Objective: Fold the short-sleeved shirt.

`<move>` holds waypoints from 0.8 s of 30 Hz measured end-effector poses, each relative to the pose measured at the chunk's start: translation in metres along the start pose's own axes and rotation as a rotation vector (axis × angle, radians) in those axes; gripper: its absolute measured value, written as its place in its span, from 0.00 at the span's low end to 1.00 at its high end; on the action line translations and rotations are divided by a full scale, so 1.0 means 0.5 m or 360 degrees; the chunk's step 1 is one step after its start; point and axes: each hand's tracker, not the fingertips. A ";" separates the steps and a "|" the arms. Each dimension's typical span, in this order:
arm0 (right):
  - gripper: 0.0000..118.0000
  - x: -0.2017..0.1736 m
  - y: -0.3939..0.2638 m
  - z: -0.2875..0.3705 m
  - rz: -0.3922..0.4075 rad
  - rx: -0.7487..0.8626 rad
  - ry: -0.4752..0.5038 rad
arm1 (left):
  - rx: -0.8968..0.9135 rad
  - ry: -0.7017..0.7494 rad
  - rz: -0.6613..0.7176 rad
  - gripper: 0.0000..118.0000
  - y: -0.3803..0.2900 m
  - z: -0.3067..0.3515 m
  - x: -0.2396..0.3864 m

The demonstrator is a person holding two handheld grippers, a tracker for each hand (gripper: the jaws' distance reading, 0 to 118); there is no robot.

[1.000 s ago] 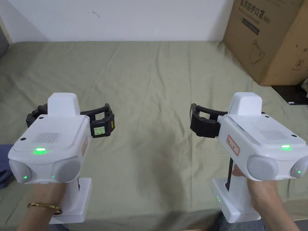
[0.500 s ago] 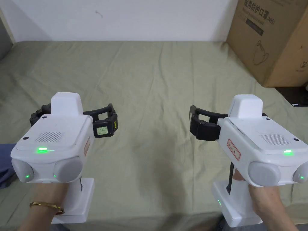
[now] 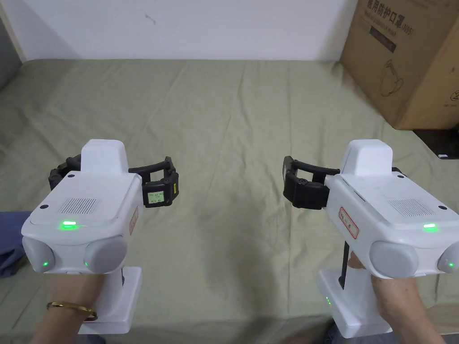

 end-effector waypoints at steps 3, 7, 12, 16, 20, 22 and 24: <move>0.96 -0.001 0.000 0.000 -0.0001 0.0001 0.0005 | 0.0005 0.0000 0.0013 1.00 0.002 0.005 0.001; 0.96 -0.002 0.002 -0.002 0.0009 0.0000 0.0005 | 0.0007 -0.0006 0.0010 1.00 0.004 0.008 0.004; 0.96 -0.003 0.000 -0.004 0.0007 -0.0009 0.0005 | 0.0002 -0.0011 0.0027 1.00 0.002 0.007 0.004; 0.96 -0.004 0.000 -0.004 0.0012 -0.0011 0.0001 | -0.0003 -0.0014 0.0021 1.00 -0.003 0.000 0.003; 0.96 -0.005 0.001 -0.003 0.0004 -0.0014 0.0009 | -0.0008 -0.0026 0.0040 1.00 -0.002 0.003 0.003; 0.96 -0.007 0.000 -0.003 0.0003 -0.0015 0.0001 | 0.0001 -0.0034 0.0052 1.00 -0.002 0.006 0.004; 0.96 -0.006 0.000 -0.001 -0.0029 -0.0031 0.0008 | -0.0011 -0.0032 0.0052 1.00 -0.003 0.008 0.006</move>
